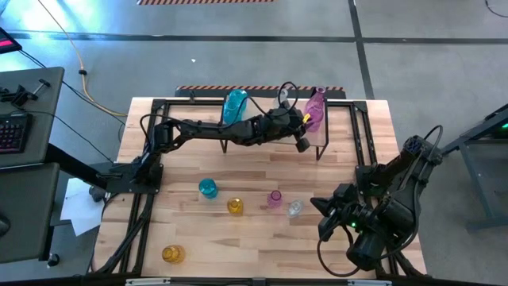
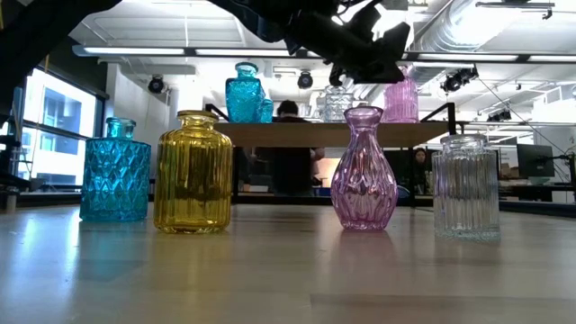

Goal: Sort vases onto shelf
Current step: Put the top purple vase on the shelf aligned with the other purple vase, then put the purple transparent vase on the shelf aligned with the other purple vases

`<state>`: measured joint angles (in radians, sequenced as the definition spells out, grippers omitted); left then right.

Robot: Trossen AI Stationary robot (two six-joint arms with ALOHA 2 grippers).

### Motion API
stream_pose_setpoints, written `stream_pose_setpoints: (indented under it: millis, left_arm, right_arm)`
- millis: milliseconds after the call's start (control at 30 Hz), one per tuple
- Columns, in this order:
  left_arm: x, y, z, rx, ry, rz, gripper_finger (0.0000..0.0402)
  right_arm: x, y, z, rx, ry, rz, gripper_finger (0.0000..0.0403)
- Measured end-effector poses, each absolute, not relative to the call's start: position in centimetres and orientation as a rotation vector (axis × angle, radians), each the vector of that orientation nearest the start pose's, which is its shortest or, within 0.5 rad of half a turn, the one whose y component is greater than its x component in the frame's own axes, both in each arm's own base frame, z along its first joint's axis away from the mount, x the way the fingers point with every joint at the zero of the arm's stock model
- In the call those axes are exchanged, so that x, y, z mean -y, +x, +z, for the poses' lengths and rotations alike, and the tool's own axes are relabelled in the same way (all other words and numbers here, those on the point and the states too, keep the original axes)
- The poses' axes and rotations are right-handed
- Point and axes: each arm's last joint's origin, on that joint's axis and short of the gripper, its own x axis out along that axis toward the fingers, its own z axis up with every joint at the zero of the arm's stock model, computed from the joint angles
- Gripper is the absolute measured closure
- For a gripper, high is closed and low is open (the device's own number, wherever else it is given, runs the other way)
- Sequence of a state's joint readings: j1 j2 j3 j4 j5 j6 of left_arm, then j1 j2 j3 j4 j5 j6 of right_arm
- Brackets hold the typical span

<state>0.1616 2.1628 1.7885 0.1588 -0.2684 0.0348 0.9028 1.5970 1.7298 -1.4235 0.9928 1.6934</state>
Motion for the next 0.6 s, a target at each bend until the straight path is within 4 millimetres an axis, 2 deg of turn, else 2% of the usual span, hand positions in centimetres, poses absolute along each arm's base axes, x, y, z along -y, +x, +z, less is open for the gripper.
stream_pose_setpoints:
  millis: [267,400,500,600]
  left_arm:
    - [-8.9,50.3,26.9,-0.219,0.042,0.399,0.0344]
    - [-8.0,50.5,27.0,-0.218,0.038,0.327,0.0344]
    - [-6.7,50.3,27.8,-0.208,0.039,0.279,0.0344]
    - [-5.4,49.7,29.8,-0.173,0.065,0.237,0.0344]
  right_arm:
    - [-21.1,19.8,38.0,-0.422,0.573,-0.572,0.0403]
    - [-21.1,19.8,38.0,-0.422,0.571,-0.571,0.0403]
    - [-21.1,19.8,38.0,-0.427,0.556,-0.568,0.0403]
    - [-21.1,19.7,38.0,-0.428,0.551,-0.569,0.0403]
